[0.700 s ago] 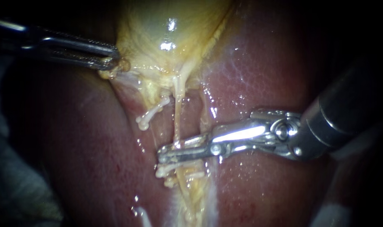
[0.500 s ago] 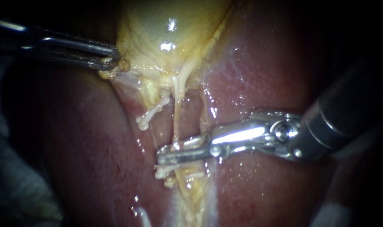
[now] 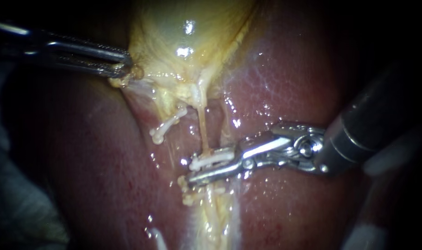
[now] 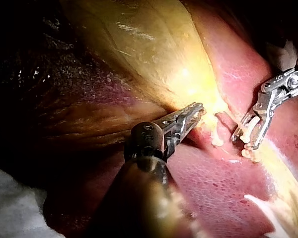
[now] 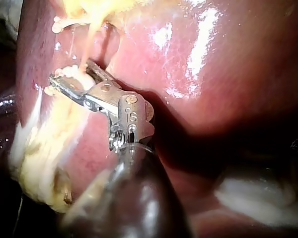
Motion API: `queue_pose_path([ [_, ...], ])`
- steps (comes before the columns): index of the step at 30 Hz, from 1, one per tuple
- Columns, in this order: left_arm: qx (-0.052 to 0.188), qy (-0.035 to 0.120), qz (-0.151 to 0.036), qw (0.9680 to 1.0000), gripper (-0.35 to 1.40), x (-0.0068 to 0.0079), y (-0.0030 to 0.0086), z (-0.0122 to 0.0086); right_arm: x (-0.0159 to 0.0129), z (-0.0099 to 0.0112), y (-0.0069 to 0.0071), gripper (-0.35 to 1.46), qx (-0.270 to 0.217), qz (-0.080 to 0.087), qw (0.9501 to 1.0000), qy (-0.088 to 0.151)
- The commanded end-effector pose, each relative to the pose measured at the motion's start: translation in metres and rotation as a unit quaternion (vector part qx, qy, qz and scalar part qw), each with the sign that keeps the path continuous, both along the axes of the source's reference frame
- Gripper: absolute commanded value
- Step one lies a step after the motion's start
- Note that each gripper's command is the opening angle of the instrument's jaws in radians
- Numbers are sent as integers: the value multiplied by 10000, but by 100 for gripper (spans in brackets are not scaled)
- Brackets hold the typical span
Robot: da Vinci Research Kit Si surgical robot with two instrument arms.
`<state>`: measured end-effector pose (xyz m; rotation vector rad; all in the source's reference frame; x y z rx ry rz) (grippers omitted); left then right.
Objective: Going back second clip right tube
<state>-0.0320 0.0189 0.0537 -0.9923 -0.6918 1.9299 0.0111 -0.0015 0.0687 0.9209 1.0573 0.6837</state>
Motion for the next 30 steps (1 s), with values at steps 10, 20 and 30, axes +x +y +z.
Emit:
queue_pose_path([
  [10,-1,0,3,10000,-35,2,0,0,-40,-32,9,50,-1338,-104,9909,40],
  [20,0,-1,4,10000,-35,2,0,0,-97,-94,26,50,-2798,-281,9594,-235],
  [30,-71,29,-12,10000,-35,-9,-6,30,-106,-105,24,50,-3030,-370,9522,-154],
])
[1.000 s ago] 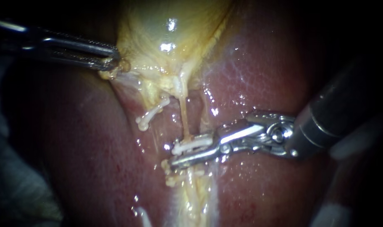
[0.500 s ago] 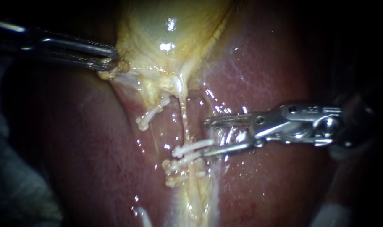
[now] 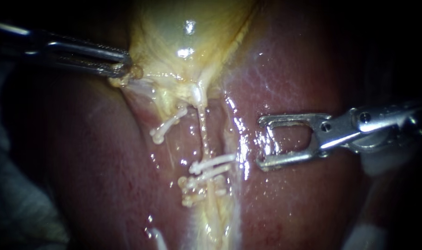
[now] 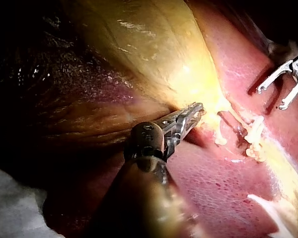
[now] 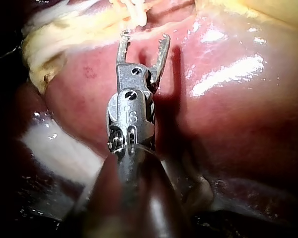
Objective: Going back second clip right tube
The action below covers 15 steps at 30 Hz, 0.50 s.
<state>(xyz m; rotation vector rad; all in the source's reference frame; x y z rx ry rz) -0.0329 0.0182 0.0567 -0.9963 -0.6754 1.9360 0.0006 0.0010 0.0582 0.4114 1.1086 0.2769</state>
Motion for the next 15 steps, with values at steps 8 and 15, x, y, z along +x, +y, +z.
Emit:
queue_pose_path([
  [8,28,-11,75,10000,-35,-21,-7,44,-2,-3,-2,50,-6,-11,10000,5],
  [15,32,-16,81,10000,-35,-20,-6,43,-1,-4,-1,50,-2,-8,10000,4],
])
